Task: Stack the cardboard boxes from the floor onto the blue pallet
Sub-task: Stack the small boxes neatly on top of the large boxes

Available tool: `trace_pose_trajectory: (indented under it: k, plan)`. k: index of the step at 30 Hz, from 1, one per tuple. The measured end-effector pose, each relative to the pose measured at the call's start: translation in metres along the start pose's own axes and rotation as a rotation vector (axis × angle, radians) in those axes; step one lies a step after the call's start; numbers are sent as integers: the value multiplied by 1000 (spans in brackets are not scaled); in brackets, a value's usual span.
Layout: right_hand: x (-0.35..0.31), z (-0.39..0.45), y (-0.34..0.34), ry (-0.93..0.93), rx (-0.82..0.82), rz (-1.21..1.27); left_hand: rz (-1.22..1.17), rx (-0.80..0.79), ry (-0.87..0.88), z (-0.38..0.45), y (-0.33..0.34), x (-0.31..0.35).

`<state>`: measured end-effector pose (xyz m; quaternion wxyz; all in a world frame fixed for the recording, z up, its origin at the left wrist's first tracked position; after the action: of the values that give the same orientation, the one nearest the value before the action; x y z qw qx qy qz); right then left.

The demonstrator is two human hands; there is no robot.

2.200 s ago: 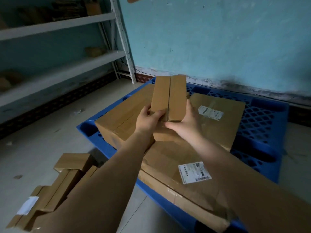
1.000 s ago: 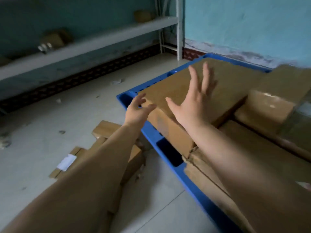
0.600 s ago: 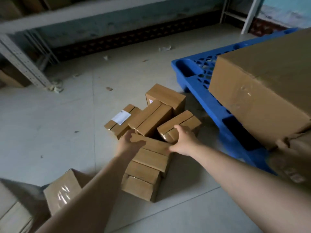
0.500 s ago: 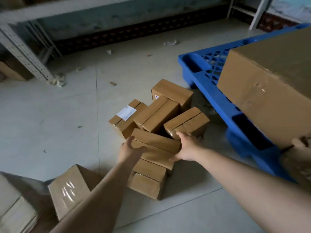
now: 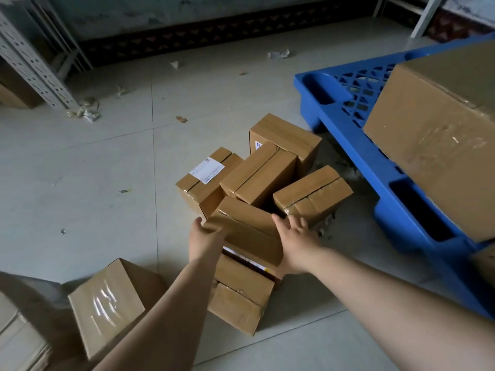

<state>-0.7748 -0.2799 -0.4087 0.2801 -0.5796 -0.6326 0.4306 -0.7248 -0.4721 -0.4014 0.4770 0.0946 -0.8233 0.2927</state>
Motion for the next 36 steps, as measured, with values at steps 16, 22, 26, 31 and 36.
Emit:
trace_pose_trajectory:
  k: [16, 22, 26, 31, 36]
  plan:
    - [39, -98, -215, 2, 514, 676, -523, -73, 383, -98, 55, 217]
    - [126, -157, -284, 232, 881, 715, -576, -467, 486, -182, 127, 301]
    - [196, -201, -313, 390, 1097, 748, -527, -593, 563, -240, 178, 347]
    - [284, -260, -323, 630, 1300, 727, -510, -782, 614, -322, 249, 379]
    - [361, -315, -318, 857, 1399, 777, -439, -983, 680, -403, 315, 395]
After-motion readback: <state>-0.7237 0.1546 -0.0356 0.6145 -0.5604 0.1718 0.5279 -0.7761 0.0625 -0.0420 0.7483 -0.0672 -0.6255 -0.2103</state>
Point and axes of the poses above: each hand's wrist, its own z-axis towards the middle knuckle, its own y-axis out of the palm, x = y × z, the point moved 5 cm from there along z, towards the middle knuckle, and after that the axes turned 9 degrees about y, right-handed, at the moved point
